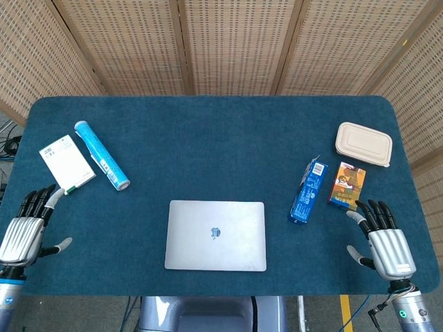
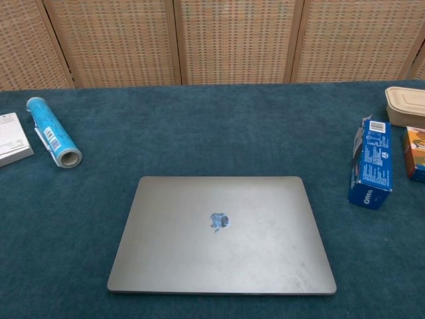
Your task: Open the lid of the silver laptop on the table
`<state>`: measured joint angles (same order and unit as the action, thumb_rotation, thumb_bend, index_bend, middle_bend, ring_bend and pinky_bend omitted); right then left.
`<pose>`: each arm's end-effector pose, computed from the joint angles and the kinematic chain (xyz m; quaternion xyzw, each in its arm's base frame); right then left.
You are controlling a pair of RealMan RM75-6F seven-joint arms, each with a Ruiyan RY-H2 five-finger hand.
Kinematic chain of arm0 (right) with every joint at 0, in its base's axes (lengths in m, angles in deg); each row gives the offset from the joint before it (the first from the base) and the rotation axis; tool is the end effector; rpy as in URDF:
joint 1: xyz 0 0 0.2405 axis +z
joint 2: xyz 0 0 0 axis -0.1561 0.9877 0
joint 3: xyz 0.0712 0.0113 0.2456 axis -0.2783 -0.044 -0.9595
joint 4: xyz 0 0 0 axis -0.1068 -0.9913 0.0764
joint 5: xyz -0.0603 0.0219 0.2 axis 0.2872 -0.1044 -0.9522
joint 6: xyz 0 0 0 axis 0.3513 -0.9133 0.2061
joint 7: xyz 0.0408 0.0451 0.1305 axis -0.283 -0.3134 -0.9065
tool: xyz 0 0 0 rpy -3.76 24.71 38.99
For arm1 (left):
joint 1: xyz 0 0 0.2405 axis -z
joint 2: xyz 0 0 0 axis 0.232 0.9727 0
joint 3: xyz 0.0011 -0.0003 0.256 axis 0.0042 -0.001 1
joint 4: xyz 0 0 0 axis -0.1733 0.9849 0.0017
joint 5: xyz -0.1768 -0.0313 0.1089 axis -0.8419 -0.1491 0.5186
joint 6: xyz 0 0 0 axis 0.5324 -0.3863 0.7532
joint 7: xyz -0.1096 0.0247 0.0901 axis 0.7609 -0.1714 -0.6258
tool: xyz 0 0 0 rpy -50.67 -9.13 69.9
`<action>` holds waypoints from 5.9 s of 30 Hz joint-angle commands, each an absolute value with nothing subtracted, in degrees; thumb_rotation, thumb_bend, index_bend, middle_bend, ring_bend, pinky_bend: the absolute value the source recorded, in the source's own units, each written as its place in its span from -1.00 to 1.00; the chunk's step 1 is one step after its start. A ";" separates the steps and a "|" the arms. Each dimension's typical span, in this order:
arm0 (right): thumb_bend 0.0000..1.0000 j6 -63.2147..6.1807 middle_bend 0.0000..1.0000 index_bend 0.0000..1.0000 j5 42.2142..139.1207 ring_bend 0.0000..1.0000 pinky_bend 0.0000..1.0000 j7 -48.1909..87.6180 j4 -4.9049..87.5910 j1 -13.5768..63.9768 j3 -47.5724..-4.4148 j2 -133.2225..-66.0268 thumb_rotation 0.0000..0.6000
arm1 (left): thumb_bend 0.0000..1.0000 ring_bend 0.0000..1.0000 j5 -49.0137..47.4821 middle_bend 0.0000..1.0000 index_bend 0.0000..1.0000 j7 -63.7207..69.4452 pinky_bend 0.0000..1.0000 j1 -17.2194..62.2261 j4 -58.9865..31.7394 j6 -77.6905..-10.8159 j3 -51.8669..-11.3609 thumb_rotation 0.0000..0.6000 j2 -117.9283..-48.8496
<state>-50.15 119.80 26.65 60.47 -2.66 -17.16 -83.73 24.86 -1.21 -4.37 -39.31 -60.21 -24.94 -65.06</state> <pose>-0.2846 -0.1813 0.1319 0.6366 -0.3534 0.4051 0.5529 -0.2788 0.1941 0.1310 -0.6324 -0.4014 -0.3908 0.5350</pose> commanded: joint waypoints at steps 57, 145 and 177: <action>-0.48 -50.12 -0.77 -0.56 118.38 -1.00 -0.95 27.01 59.75 -4.09 -16.92 -82.93 1.00 | -0.97 -1.00 10.36 -1.00 -1.00 -35.19 -1.00 29.67 -33.63 -27.78 -27.20 1.00 -104.47; -0.48 -46.78 -0.69 -0.56 123.38 -1.00 -0.95 22.95 60.80 -0.98 -16.03 -81.78 1.00 | -0.22 -1.00 17.82 -1.00 -1.00 -27.99 -1.00 35.01 -25.87 -38.64 -33.87 1.00 -102.72; -0.48 -25.07 -0.64 -0.56 125.69 -1.00 -0.95 15.24 60.97 14.60 -13.85 -92.46 1.00 | -0.22 -1.00 16.16 -1.00 -1.00 -29.39 -1.00 35.86 -27.72 -39.27 -34.27 1.00 -100.88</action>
<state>-25.44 125.80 15.47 61.23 14.23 -13.81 -92.08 16.16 -29.39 35.85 -27.72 -39.28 -34.26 -100.88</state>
